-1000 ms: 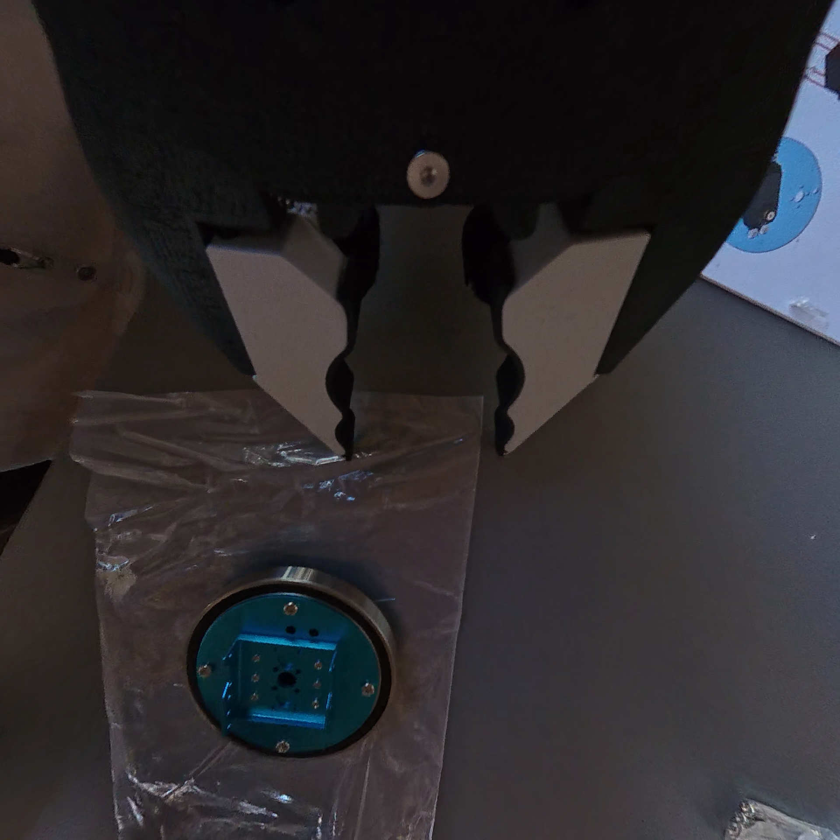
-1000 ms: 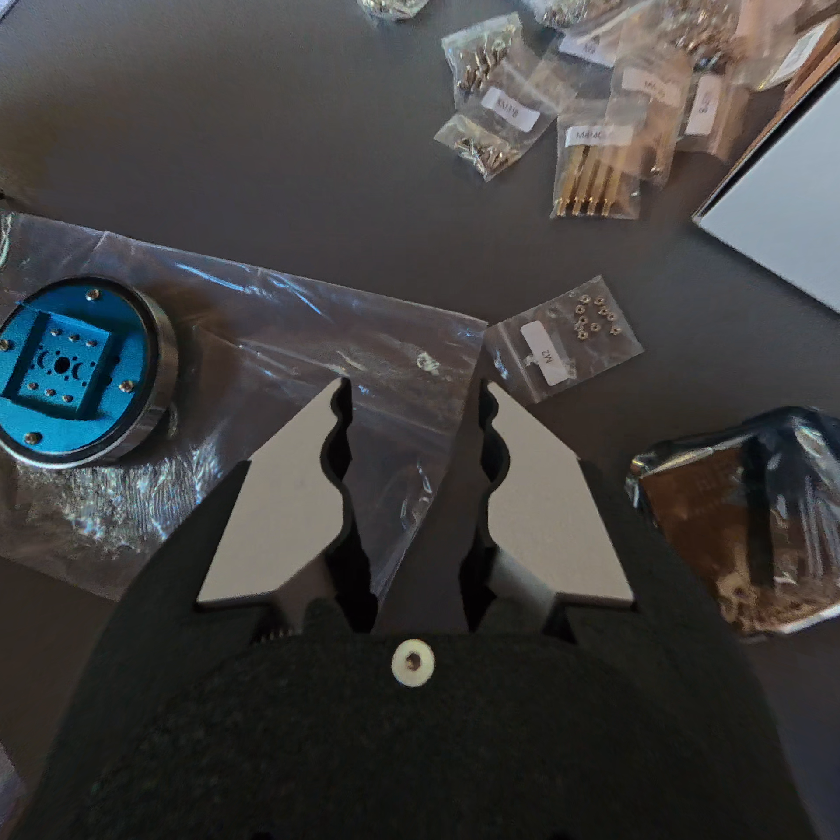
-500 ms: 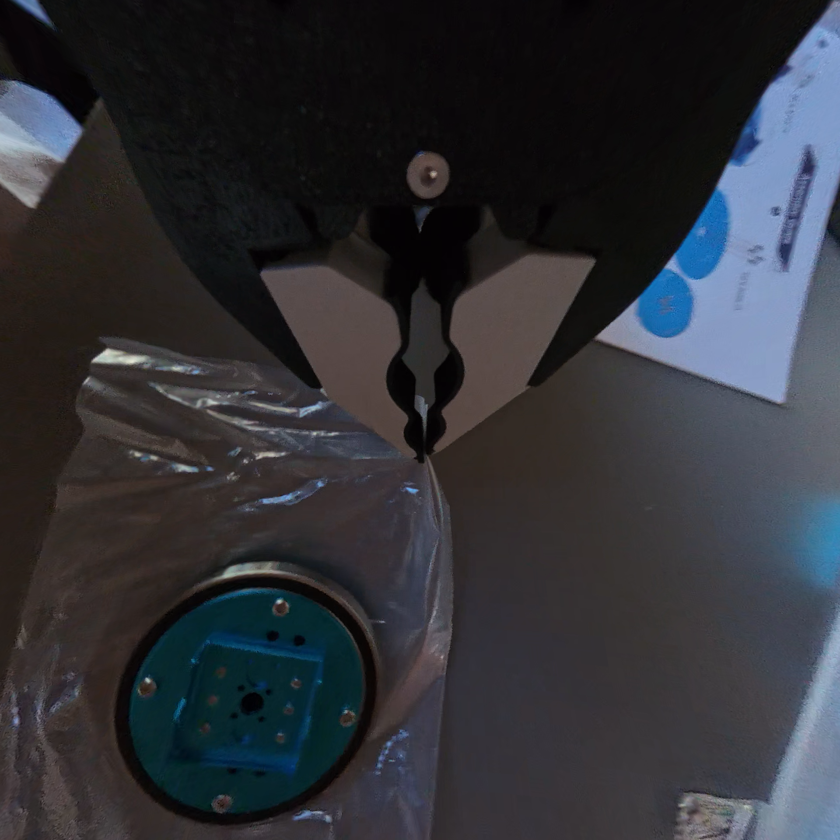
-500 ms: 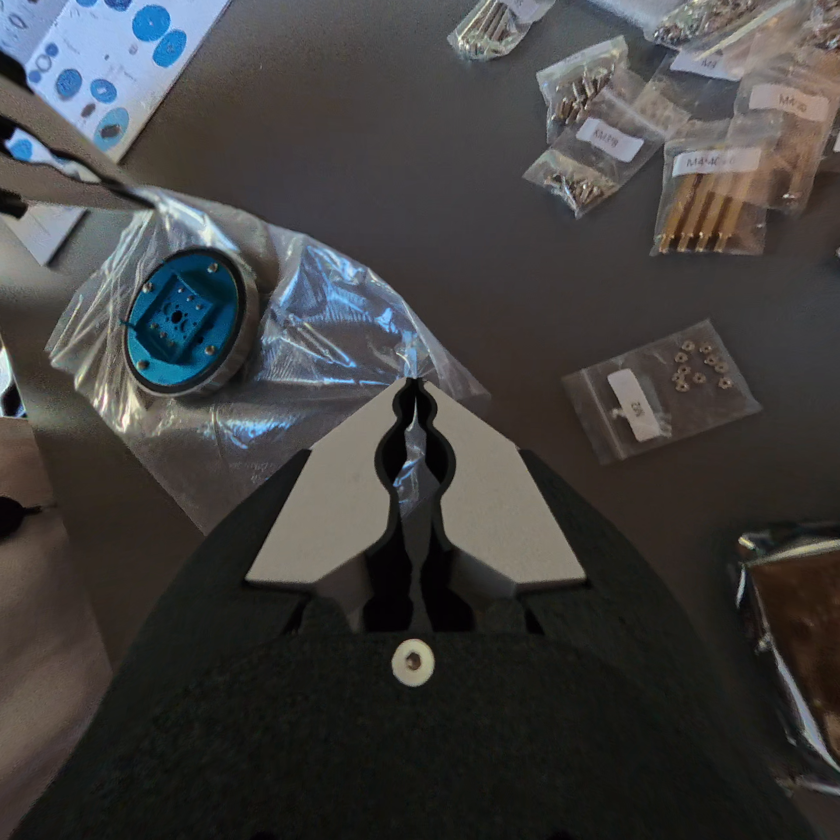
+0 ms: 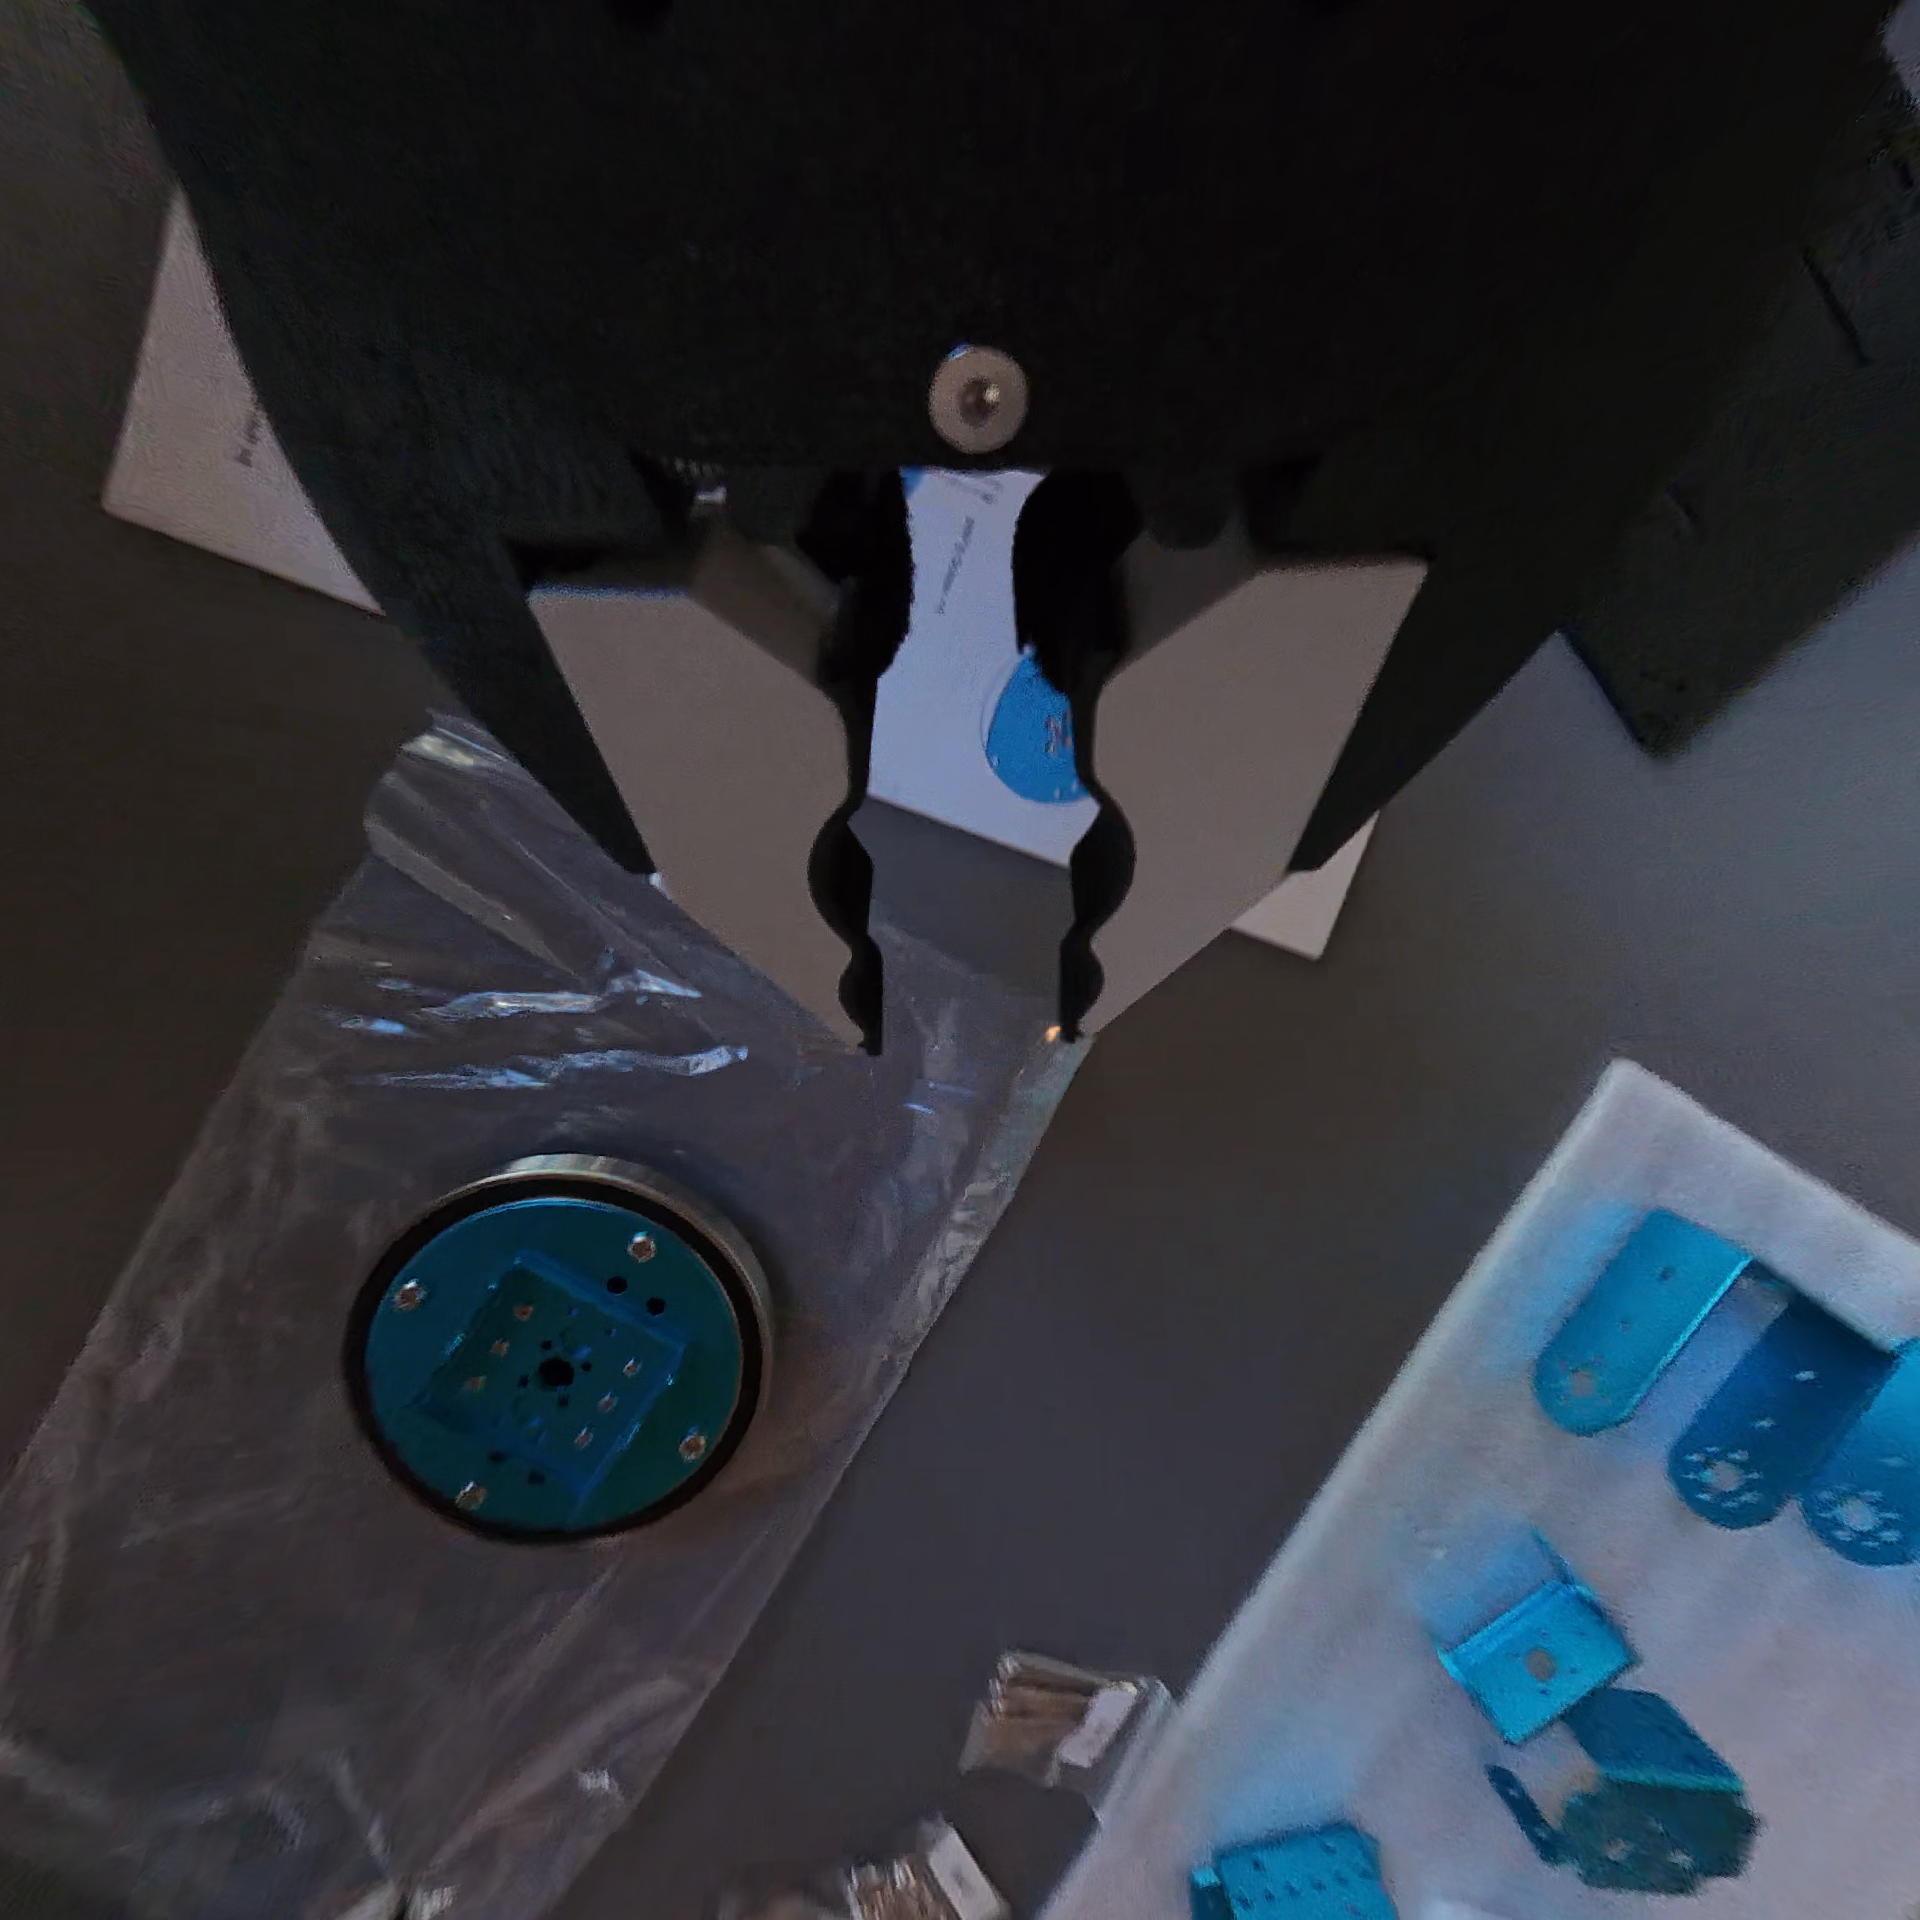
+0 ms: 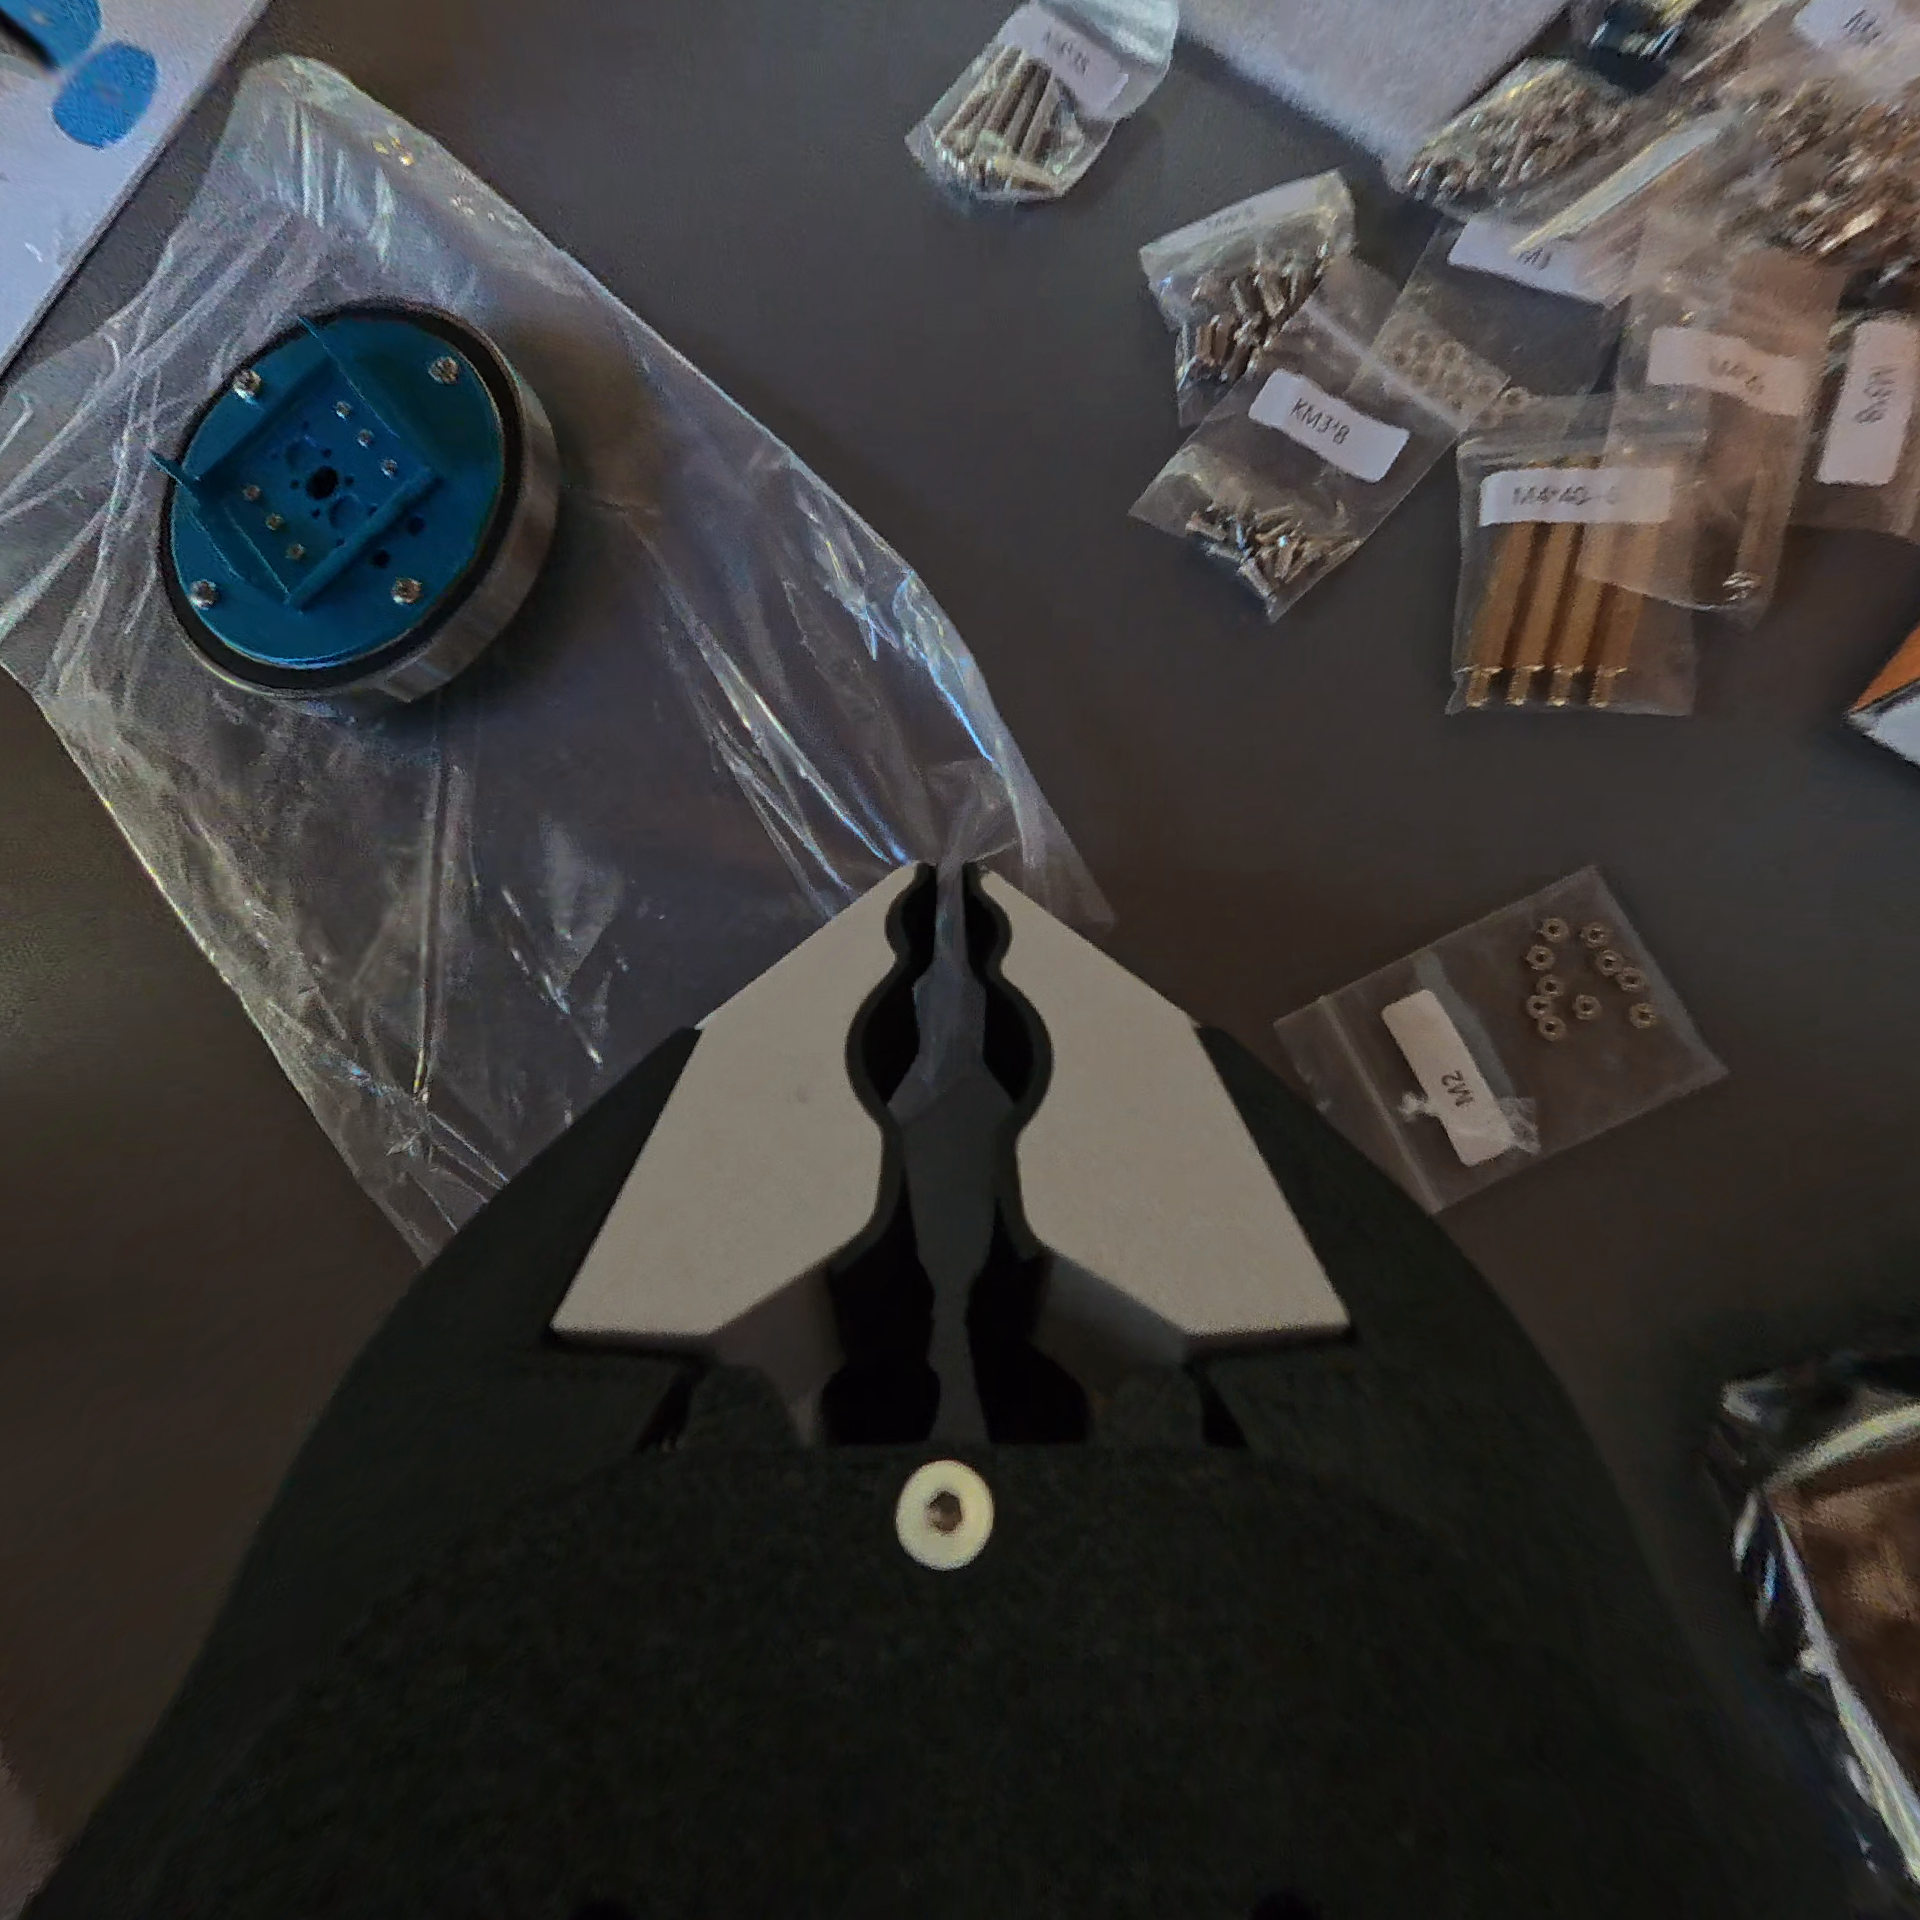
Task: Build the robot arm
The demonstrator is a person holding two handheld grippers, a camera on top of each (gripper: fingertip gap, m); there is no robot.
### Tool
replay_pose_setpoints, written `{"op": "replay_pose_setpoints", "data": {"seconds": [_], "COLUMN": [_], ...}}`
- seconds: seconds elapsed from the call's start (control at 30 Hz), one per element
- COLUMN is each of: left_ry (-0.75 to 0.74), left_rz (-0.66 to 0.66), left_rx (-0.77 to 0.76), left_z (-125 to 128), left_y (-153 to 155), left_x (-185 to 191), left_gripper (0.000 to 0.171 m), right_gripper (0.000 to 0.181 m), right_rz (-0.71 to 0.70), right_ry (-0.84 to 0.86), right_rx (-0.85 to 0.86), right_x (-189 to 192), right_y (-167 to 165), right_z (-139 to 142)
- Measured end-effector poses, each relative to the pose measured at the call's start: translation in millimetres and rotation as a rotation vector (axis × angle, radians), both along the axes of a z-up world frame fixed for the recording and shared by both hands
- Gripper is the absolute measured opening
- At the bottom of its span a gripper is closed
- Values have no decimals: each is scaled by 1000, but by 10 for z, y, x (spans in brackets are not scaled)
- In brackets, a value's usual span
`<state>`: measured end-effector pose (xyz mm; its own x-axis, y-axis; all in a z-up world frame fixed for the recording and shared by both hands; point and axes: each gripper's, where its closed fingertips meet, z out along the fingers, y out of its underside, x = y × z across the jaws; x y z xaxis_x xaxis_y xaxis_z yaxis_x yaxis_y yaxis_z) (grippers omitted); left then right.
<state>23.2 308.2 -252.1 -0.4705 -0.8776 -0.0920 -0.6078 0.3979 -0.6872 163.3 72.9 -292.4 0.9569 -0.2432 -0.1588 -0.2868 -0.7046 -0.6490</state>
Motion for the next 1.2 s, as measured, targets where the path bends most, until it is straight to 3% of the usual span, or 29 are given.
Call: {"op": "replay_pose_setpoints", "data": {"seconds": [0.13, 0.27, 0.4, 0.53, 0.67, 0.8, 1.0, 1.2], "left_ry": [-181, -327, -431, -424, -324, -338, -442, -459], "left_rz": [193, 398, 521, 547, 516, 546, 617, 669], "left_rx": [-127, -300, -323, -258, -418, -427, -334, -340], "left_z": [301, 380, 275, 311, 143, 59, 43, 1], "left_y": [327, 470, 414, 461, 349, 360, 375, 110], "left_x": [-706, -1689, -2307, -2298, -2327, -2463, -2705, -2991], "left_gripper": [35, 35, 28, 21, 22, 22, 22, 22], "right_gripper": [19, 37, 36, 38, 32, 31, 29, 27], "right_rz": [-43, -41, 9, 48, 64, 16, 10, 45], "right_ry": [-162, -212, -120, -129, -182, -270, -171, -144], "right_rx": [164, 474, 552, 509, 508, 440, 507, 464], "right_x": [-149, -771, -1458, -1755, -1861, -1736, -1743, -1797], "right_y": [-26, 177, 543, 931, 1119, 1125, 1104, 1149], "right_z": [371, 773, 710, 568, 592, 505, 564, 482]}}
